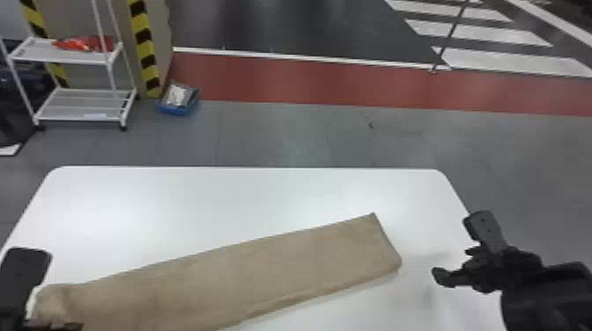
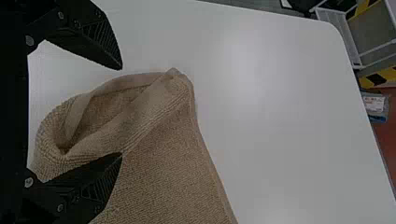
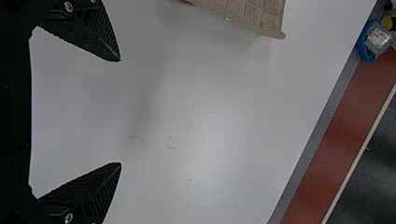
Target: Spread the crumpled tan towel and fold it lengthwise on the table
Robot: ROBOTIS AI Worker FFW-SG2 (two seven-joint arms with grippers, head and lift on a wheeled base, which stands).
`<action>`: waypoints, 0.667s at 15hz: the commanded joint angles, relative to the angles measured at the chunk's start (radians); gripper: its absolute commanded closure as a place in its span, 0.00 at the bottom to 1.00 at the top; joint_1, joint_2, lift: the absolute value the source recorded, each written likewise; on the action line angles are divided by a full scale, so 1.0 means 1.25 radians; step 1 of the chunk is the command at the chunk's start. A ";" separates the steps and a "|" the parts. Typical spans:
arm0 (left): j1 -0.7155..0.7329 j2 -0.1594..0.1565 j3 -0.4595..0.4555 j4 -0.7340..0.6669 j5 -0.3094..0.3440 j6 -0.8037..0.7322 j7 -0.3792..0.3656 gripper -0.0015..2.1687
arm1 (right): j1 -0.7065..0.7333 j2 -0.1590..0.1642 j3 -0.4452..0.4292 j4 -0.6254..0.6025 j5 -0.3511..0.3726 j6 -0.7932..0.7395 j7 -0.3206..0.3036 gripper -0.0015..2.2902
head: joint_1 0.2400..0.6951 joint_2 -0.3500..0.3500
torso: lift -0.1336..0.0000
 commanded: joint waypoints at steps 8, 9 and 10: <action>-0.012 0.005 0.100 -0.013 -0.054 0.049 -0.062 0.12 | -0.007 -0.002 -0.006 -0.003 -0.002 -0.002 0.006 0.04 | 1.00 0.32 | 1.00; -0.012 0.003 0.103 -0.025 -0.045 0.047 -0.071 0.12 | -0.007 -0.002 -0.007 -0.014 -0.006 0.003 0.010 0.04 | 1.00 0.33 | 1.00; -0.012 0.002 0.101 -0.031 -0.036 0.047 -0.073 0.12 | -0.007 0.000 -0.007 -0.024 -0.008 0.005 0.015 0.04 | 1.00 0.35 | 1.00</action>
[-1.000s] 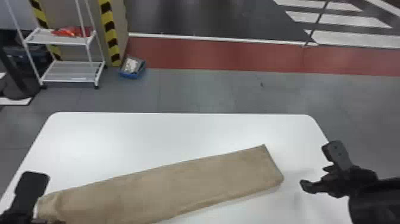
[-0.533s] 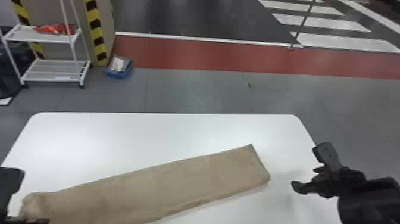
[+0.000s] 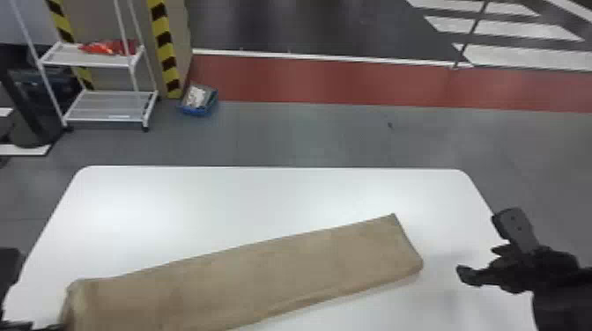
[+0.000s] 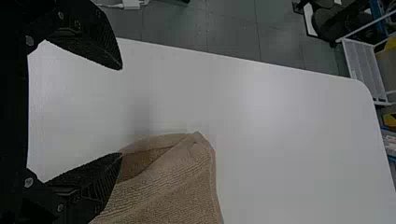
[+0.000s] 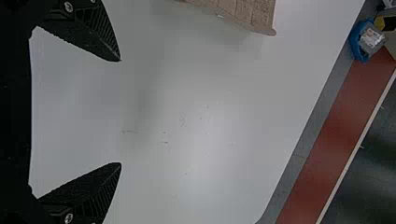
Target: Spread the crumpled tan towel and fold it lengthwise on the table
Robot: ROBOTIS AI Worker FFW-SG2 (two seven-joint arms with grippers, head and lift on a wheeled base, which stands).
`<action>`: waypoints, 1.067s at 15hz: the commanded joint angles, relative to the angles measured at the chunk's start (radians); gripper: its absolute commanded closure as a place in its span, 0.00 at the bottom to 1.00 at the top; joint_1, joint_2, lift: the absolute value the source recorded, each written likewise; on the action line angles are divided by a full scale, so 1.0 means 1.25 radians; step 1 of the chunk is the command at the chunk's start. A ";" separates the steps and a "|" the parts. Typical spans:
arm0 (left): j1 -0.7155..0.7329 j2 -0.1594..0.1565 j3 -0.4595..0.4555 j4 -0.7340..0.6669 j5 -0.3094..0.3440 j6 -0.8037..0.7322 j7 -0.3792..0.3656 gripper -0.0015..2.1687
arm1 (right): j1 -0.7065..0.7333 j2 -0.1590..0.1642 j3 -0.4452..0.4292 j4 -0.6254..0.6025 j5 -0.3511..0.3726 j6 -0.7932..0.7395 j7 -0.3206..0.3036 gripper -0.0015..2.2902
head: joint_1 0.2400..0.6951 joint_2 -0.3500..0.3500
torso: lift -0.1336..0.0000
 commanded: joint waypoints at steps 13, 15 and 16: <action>0.003 -0.005 0.025 0.006 0.218 -0.074 0.003 0.12 | -0.118 0.016 -0.014 -0.043 -0.189 0.208 0.062 0.04 | 1.00 0.34 | 1.00; 0.003 -0.005 0.031 0.011 0.230 -0.076 0.004 0.12 | -0.120 0.017 -0.015 -0.038 -0.197 0.215 0.067 0.04 | 1.00 0.35 | 1.00; 0.003 -0.005 0.030 0.015 0.230 -0.084 0.005 0.12 | -0.120 0.017 -0.015 -0.035 -0.197 0.218 0.069 0.04 | 1.00 0.35 | 1.00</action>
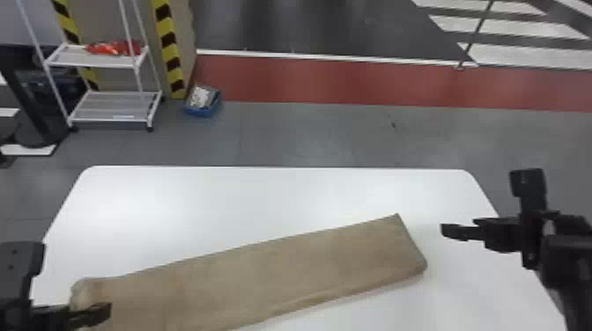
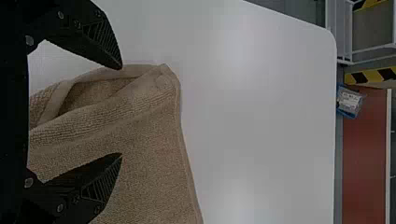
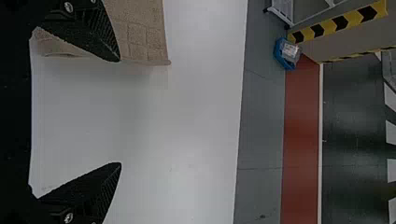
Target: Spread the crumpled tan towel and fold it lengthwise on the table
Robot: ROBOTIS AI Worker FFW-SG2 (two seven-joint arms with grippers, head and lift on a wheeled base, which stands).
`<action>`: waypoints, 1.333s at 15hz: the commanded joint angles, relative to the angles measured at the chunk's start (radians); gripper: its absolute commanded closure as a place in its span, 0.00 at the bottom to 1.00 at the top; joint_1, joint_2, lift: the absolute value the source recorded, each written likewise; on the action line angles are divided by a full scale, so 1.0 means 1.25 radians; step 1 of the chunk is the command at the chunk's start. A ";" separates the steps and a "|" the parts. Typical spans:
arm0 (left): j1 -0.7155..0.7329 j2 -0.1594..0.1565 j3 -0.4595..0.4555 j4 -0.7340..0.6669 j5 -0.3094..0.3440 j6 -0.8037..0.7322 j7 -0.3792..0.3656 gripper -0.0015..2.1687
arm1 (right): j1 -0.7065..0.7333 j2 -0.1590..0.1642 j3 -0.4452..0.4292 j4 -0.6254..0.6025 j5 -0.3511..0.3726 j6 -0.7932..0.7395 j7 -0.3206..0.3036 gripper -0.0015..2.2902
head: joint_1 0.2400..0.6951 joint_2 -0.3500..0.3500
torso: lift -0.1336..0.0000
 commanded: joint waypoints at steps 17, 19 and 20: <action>0.004 0.004 0.015 0.028 0.003 -0.051 -0.003 0.12 | 0.009 0.004 0.000 0.005 0.000 0.011 0.003 0.04 | 1.00 0.37 | 1.00; 0.004 0.004 0.015 0.029 0.003 -0.054 -0.003 0.12 | 0.008 0.004 0.000 0.005 0.000 0.011 0.003 0.04 | 1.00 0.38 | 1.00; 0.004 0.004 0.015 0.029 0.003 -0.054 -0.003 0.12 | 0.008 0.004 0.000 0.005 0.001 0.011 0.002 0.04 | 1.00 0.38 | 1.00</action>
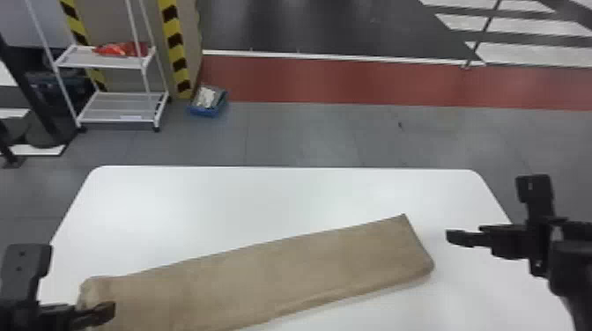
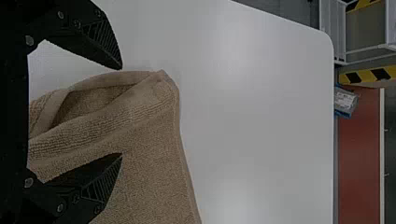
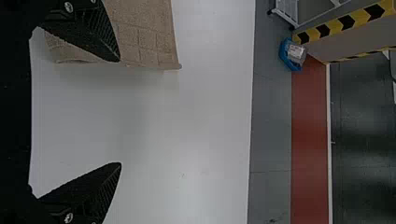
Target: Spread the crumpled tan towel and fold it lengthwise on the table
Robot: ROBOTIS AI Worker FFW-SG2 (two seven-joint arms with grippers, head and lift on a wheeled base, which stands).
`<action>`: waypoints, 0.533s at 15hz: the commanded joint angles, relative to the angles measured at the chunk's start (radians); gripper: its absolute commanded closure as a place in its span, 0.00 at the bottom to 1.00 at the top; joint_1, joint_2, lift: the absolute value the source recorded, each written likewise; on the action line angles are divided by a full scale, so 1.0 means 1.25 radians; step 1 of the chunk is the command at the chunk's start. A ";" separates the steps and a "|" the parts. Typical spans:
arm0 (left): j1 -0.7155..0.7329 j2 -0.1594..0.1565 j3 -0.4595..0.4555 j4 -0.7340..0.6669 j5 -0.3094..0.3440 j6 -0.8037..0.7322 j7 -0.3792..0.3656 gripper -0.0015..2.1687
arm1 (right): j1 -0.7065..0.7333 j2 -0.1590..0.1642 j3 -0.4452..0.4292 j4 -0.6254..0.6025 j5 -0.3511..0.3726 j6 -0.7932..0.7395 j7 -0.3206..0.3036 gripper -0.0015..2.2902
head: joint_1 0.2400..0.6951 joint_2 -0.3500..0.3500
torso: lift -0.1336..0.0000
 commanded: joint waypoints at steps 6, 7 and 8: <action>0.000 0.000 0.000 -0.001 -0.001 -0.001 -0.002 0.12 | -0.001 0.000 -0.004 0.000 0.002 0.000 0.000 0.04 | 1.00 0.37 | 1.00; 0.001 -0.001 0.000 -0.001 -0.001 -0.001 -0.002 0.12 | -0.001 0.000 -0.004 0.000 0.002 0.000 0.000 0.04 | 1.00 0.37 | 1.00; 0.001 -0.001 0.000 -0.001 -0.001 0.001 -0.004 0.12 | -0.001 0.000 -0.004 0.000 0.002 0.000 0.000 0.04 | 1.00 0.37 | 1.00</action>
